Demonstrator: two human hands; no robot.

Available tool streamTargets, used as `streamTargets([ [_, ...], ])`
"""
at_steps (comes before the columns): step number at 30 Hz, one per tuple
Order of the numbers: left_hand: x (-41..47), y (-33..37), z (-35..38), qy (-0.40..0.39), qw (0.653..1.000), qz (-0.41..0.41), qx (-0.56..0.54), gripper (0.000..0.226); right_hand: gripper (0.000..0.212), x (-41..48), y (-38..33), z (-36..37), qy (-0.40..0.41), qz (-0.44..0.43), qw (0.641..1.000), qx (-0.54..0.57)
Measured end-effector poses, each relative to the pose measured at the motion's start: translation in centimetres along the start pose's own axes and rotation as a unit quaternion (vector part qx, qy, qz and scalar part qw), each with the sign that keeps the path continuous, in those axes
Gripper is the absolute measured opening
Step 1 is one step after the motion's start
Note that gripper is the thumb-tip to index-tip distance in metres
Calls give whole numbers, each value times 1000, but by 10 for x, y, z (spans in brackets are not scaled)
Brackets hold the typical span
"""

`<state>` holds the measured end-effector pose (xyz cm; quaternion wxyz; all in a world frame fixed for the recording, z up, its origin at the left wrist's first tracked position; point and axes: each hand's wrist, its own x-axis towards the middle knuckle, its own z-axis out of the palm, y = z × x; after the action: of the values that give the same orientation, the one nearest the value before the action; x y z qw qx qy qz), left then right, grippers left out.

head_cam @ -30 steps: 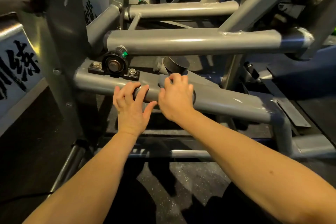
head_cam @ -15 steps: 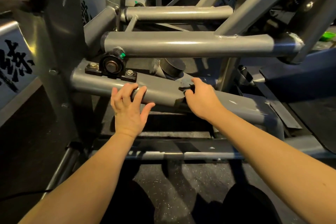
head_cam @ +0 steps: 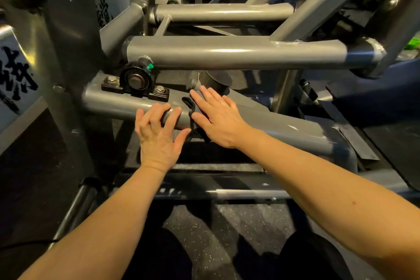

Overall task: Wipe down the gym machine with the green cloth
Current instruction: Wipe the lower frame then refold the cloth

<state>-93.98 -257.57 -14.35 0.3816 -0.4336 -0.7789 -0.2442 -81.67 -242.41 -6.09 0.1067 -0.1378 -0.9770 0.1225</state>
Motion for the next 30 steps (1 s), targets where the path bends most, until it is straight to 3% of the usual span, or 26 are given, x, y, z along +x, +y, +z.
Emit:
streamTargets([
  [5, 0, -2, 4, 18, 1000, 11, -1, 56, 53, 13, 12, -2, -11, 8, 999, 41],
  [11, -1, 0, 5, 14, 1000, 3, -19, 61, 38, 4, 83, -27, -80, 213, 971, -69],
  [13, 1, -1, 4, 14, 1000, 8, -12, 62, 38, 4, 83, -29, -79, 242, 965, -61],
  [21, 2, -5, 4, 10, 1000, 12, 11, 65, 53, 14, 2, 7, 36, 59, 998, -4],
  [26, 2, 4, -2, 17, 1000, 7, -18, 57, 62, -46, 49, 17, 96, -3, 992, -78],
  [30, 2, 10, -3, 3, 999, -17, -27, 54, 64, -87, 91, 27, 136, 24, 980, -142],
])
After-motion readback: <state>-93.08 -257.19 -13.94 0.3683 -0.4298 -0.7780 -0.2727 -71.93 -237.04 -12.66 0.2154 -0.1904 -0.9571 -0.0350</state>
